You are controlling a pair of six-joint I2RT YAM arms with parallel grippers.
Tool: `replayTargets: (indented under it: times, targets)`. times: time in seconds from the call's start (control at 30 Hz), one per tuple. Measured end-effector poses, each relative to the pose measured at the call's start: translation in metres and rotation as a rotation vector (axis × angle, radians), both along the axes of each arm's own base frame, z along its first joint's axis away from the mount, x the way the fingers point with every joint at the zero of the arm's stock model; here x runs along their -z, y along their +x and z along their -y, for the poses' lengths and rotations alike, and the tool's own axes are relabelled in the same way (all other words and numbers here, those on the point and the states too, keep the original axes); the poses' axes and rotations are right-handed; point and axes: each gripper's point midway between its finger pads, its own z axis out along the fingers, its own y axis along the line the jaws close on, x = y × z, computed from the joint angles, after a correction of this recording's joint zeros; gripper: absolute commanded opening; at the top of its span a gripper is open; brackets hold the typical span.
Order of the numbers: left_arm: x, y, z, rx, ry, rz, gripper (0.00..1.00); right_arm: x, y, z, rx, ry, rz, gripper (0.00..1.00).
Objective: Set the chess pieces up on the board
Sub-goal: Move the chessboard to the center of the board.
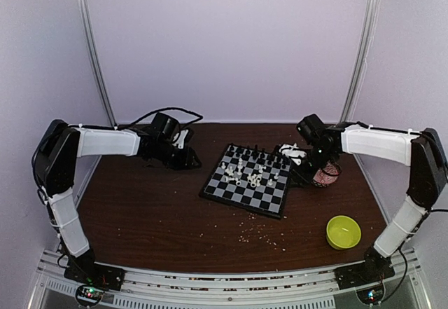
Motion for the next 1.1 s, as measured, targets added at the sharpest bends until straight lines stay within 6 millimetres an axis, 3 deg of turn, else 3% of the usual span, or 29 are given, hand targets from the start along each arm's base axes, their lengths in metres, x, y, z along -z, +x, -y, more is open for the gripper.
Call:
replayTargets:
  times: [0.13, 0.23, 0.43, 0.73, 1.1]
  targets:
    - [0.019, 0.025, -0.004, -0.044, -0.049, -0.049, 0.27, 0.004, 0.024, 0.003, 0.108, 0.066, -0.054, 0.49]
    - [0.034, 0.032, 0.005, -0.04, -0.076, -0.087, 0.32, 0.019, 0.027, 0.002, 0.153, 0.084, -0.117, 0.48]
    - [0.052, 0.029, 0.019, -0.029, -0.115, -0.151, 0.36, 0.044, 0.022, 0.002, 0.207, 0.091, -0.226, 0.48]
    - [0.048, 0.02, 0.035, 0.017, -0.155, -0.164, 0.37, 0.052, 0.027, 0.0, 0.275, 0.117, -0.286, 0.49]
    - [0.058, 0.01, 0.048, 0.057, -0.159, -0.196, 0.36, 0.063, 0.025, -0.003, 0.289, 0.126, -0.352, 0.47]
